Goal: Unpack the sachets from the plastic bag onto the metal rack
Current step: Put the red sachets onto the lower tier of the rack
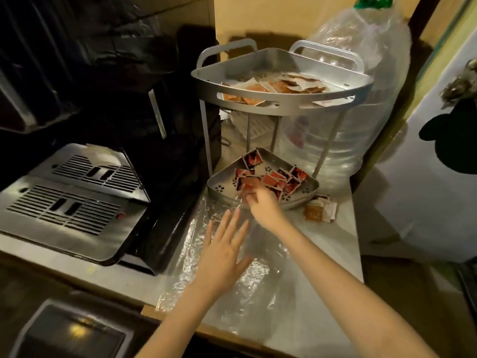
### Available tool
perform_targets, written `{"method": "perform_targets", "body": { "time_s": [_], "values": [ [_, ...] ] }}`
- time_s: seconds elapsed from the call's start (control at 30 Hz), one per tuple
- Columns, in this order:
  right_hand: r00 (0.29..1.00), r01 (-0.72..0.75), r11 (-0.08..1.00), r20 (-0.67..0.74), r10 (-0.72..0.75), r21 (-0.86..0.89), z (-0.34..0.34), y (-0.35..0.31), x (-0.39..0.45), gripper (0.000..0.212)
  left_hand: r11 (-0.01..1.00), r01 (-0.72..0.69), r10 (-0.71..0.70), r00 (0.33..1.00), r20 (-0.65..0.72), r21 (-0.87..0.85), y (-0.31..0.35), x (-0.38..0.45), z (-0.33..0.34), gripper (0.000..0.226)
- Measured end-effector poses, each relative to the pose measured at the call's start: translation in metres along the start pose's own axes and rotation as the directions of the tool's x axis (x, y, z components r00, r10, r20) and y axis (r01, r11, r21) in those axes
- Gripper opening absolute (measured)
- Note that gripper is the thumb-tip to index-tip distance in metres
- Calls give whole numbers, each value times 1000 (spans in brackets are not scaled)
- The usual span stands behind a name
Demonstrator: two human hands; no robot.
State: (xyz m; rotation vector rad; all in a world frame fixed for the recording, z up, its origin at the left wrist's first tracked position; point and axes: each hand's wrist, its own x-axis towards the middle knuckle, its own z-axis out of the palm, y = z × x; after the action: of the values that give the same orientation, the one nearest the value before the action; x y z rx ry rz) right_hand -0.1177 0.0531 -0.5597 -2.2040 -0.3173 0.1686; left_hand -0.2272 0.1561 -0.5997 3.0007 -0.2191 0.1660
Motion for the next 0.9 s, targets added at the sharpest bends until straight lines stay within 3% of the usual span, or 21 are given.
{"method": "perform_targets", "body": {
  "time_s": [0.07,0.17,0.33,0.47,0.63,0.9],
  "values": [
    [998,46,999,37,-47,15,13,-10,1,31,993,109,-108,994,28,-49,-13,-1,16,69],
    [993,97,989,72,-89,-114,23,-10,0,40,969,243,-242,970,35,-49,-31,-3,32,67],
    [993,118,870,69,-97,-478,46,24,-37,40,949,301,-280,942,186,-96,-47,1,42,64],
    [998,62,778,30,-56,-625,65,49,-68,53,941,300,-272,946,178,-158,-50,-5,53,74],
    [997,46,711,76,11,-701,70,70,-73,64,956,273,-246,946,210,-106,-53,-4,59,69],
    [990,56,731,133,47,-680,73,77,-69,60,959,283,-273,914,300,13,-54,4,60,73]
  ]
}}
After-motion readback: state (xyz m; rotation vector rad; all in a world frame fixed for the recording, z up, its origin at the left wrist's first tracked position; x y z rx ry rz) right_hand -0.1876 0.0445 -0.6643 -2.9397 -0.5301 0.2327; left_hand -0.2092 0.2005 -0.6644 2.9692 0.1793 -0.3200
